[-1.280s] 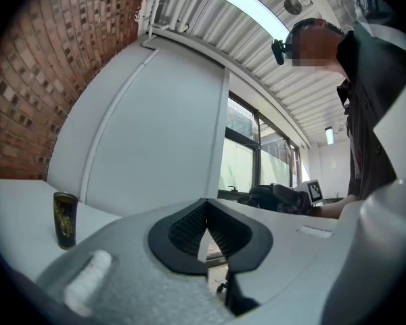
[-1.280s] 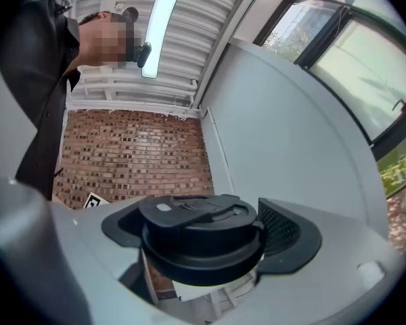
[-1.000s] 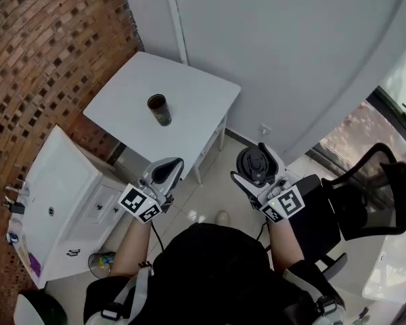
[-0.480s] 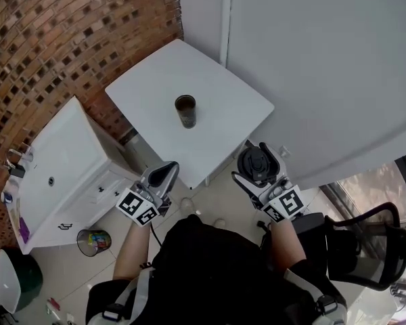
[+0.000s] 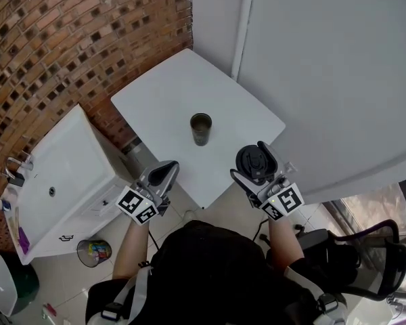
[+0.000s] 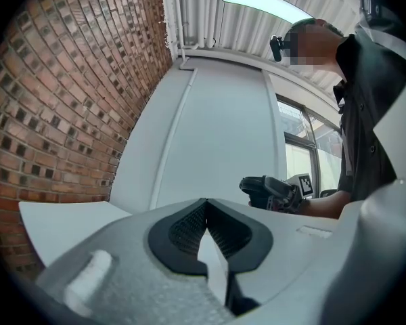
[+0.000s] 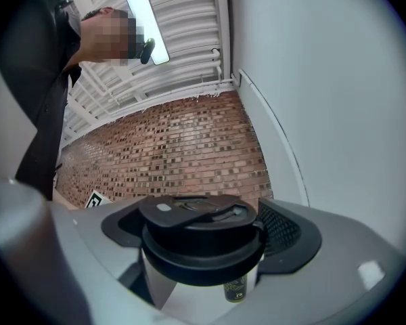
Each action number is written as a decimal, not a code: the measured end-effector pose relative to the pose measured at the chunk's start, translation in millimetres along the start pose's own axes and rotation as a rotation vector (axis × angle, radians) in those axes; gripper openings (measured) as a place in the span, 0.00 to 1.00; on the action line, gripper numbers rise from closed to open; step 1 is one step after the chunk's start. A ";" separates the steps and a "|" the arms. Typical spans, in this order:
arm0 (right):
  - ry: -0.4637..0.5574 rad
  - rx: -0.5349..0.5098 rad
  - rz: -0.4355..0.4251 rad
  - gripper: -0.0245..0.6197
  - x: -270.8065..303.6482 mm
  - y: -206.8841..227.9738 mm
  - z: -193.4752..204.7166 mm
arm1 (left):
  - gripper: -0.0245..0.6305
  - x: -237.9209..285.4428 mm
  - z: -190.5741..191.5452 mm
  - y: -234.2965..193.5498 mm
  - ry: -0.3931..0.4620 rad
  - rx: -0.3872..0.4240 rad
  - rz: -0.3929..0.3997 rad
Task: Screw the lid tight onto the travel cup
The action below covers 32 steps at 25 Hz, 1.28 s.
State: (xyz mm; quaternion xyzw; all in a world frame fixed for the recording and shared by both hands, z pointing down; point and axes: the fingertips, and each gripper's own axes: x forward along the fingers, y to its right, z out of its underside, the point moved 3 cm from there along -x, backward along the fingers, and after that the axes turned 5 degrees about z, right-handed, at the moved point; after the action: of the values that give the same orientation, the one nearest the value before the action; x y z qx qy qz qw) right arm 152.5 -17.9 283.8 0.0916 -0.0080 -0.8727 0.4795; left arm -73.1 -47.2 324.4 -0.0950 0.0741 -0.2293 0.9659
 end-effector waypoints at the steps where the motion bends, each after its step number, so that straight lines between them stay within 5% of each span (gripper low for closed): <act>1: 0.000 -0.008 -0.005 0.78 8.6 -1.6 0.7 | 0.04 -1.8 -0.7 -7.3 -0.003 0.002 -0.001; 8: -0.017 -0.040 -0.028 0.78 54.0 -6.1 5.0 | 0.04 -2.2 -10.2 -43.6 0.009 0.006 -0.008; 25: -0.192 0.036 -0.160 0.78 101.8 51.1 71.4 | 0.04 17.3 50.0 -79.9 -0.056 -0.079 -0.188; 32: -0.209 0.073 -0.155 0.78 103.2 58.2 75.1 | 0.10 31.9 70.4 -88.2 -0.124 -0.074 -0.180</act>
State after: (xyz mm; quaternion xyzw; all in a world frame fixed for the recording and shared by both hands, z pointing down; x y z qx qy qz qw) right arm 134.5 -141.4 347.8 0.0179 -0.0824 -0.9110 0.4037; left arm -69.5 -128.6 408.8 -0.1507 0.0136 -0.3060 0.9399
